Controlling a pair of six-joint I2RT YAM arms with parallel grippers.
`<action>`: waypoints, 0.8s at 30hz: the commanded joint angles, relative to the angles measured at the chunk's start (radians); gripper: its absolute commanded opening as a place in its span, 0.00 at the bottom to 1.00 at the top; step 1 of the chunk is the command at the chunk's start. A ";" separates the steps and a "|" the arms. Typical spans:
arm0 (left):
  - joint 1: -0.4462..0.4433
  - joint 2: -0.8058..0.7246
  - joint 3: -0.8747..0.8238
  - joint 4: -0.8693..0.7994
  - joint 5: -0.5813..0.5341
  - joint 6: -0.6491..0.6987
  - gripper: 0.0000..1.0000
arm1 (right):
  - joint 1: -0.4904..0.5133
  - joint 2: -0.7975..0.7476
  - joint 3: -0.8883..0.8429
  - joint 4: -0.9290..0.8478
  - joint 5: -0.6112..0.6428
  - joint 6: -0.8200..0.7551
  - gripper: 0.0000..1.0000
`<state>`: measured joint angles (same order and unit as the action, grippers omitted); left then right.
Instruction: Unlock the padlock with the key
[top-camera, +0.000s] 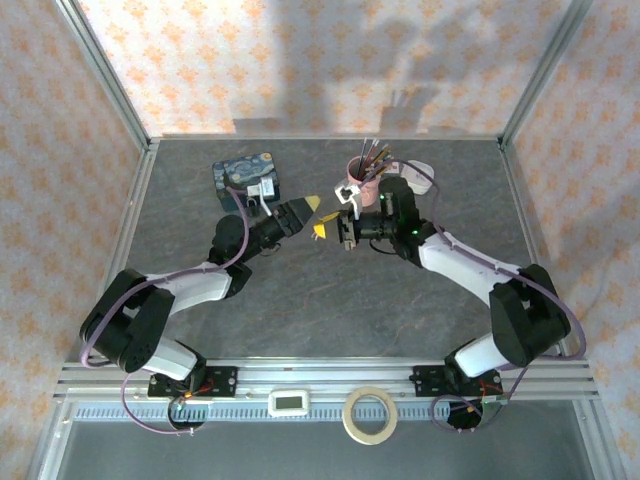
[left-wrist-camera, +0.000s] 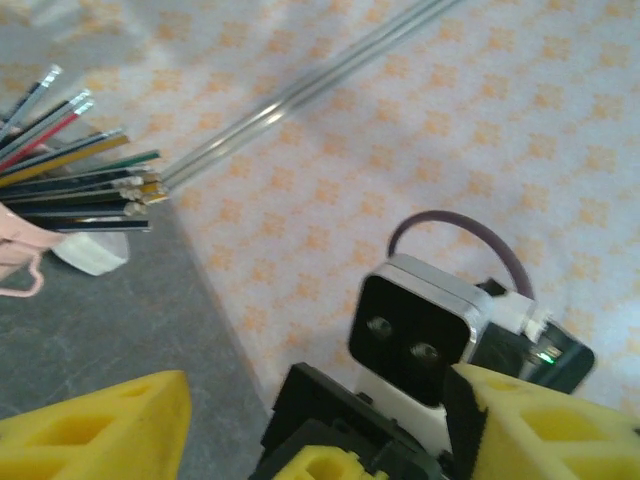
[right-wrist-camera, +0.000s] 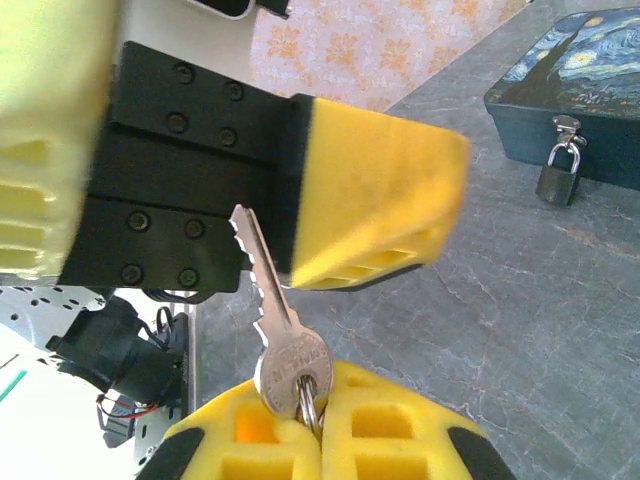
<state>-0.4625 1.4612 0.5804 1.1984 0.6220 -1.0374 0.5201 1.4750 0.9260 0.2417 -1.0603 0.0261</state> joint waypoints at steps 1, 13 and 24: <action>0.000 0.002 -0.020 0.147 0.048 -0.003 0.52 | -0.006 0.018 0.024 0.024 -0.030 0.039 0.00; -0.007 0.015 -0.025 0.113 0.038 0.016 0.33 | -0.009 0.027 0.019 0.058 -0.015 0.068 0.00; -0.024 0.014 -0.021 0.028 0.003 0.075 0.28 | -0.008 0.013 0.005 0.060 -0.021 0.073 0.00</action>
<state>-0.4763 1.4708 0.5526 1.2358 0.6353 -1.0080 0.5179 1.5028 0.9260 0.2546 -1.0637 0.0883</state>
